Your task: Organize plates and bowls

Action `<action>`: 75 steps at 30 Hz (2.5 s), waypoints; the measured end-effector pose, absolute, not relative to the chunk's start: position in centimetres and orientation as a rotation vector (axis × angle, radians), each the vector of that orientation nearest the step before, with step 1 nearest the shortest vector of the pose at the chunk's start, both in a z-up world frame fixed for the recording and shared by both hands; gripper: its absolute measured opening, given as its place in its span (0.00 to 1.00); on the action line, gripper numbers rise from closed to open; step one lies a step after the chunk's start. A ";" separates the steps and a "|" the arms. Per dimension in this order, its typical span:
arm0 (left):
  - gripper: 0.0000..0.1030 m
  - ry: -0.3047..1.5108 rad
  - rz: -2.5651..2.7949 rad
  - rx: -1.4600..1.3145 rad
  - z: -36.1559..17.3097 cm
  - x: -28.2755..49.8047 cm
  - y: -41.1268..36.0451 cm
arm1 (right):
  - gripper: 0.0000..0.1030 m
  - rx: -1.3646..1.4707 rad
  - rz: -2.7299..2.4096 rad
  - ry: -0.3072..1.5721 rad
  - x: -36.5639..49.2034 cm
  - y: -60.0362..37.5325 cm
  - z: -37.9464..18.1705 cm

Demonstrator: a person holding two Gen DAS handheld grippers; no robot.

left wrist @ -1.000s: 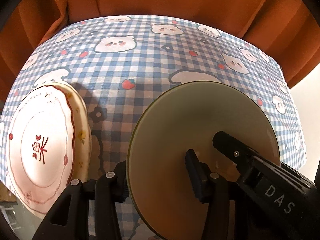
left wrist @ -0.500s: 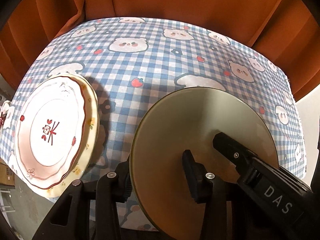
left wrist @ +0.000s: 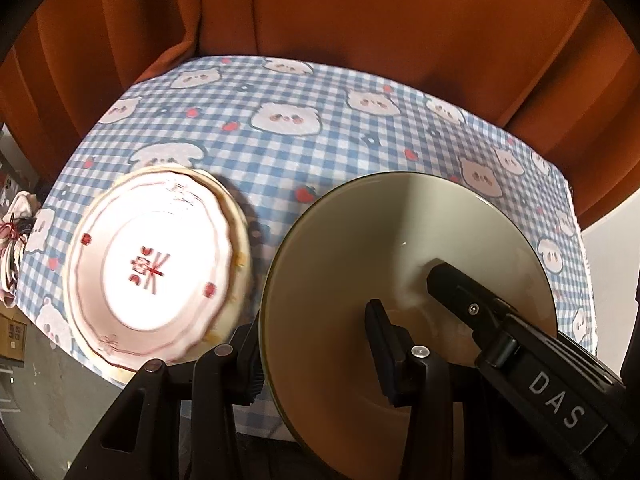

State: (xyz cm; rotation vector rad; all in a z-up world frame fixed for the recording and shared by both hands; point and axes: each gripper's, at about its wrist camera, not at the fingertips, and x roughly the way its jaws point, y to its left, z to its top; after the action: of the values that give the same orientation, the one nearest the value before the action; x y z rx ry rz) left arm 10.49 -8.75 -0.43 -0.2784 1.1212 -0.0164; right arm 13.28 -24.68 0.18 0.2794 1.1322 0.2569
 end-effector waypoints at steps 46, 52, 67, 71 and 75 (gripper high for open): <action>0.41 1.186 -0.121 -0.228 -4.4 12.8 10.7 | 0.37 0.272 0.128 1.184 15.2 -3.9 -2.4; 0.42 1.155 -0.137 -0.184 -4.4 12.4 10.3 | 0.36 0.250 0.087 1.195 15.0 -3.7 -2.7; 0.56 1.120 -0.082 -0.230 -5.0 10.8 11.2 | 0.37 0.142 0.074 1.183 14.1 -2.8 -2.4; 0.63 1.096 -0.029 -0.248 -4.5 9.7 11.3 | 0.50 0.106 0.089 1.179 13.8 -3.2 -2.3; 0.71 1.025 0.038 -0.193 -3.2 8.7 10.4 | 0.59 0.095 0.109 1.146 13.2 -4.0 -1.7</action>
State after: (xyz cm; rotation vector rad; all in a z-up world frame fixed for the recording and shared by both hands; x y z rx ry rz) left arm 8.71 10.43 -3.17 -0.1934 1.0250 0.0382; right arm 13.19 -4.01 -1.68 0.0953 1.1462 0.1092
